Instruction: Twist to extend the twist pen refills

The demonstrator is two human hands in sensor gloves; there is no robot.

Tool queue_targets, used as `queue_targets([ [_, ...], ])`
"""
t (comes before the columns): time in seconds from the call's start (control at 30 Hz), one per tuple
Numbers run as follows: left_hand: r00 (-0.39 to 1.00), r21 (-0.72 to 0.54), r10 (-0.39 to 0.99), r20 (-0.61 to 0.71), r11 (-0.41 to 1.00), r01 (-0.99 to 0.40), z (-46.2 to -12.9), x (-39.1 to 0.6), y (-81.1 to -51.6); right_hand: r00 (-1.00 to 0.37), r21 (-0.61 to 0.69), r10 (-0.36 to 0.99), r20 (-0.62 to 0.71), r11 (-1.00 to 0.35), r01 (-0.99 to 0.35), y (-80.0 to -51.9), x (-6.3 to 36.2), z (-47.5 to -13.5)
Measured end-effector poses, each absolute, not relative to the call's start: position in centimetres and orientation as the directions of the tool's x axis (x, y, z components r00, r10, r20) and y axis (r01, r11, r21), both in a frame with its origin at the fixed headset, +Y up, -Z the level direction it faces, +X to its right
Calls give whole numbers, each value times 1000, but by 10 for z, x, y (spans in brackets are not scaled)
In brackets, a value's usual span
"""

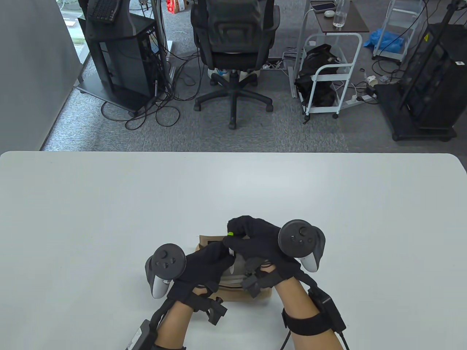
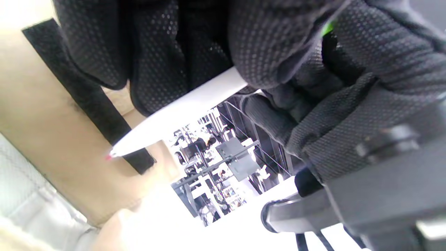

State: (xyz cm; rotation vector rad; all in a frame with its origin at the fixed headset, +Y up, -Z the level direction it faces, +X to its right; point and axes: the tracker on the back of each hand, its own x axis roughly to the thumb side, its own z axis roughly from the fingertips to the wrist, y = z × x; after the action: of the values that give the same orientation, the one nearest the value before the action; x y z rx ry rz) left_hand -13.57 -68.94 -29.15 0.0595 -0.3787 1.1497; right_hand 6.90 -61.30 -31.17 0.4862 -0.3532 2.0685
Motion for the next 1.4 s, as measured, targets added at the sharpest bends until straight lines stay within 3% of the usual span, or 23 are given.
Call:
queue_targets([
  [0.13,348,-137,882,318,406,-903,-292,-138,-690,-545,-183,703,457,-525,-831,-609,63,-300],
  [0.3,307,-167,886,346,380,-910,-290,-138,-683,-575,-246,686,446,-524,-815,-595,71,-294],
  [0.43,379,-107,837,396,452,-886,-288,-146,-670,-596,-288,694,405,-522,-803,-582,92,-293],
  [0.63,554,9,736,388,598,-801,-283,-174,-666,-747,-354,648,150,-670,-653,-580,138,-308],
  [0.9,670,82,661,339,688,-721,-274,-203,-682,-848,-195,499,-178,-863,-467,-630,162,-349],
  [1.17,692,59,643,329,717,-694,-273,-213,-704,-880,35,357,-313,-922,-386,-699,161,-378],
  [1.4,684,51,657,317,709,-704,-270,-217,-707,-889,70,268,-371,-947,-314,-731,162,-385],
])
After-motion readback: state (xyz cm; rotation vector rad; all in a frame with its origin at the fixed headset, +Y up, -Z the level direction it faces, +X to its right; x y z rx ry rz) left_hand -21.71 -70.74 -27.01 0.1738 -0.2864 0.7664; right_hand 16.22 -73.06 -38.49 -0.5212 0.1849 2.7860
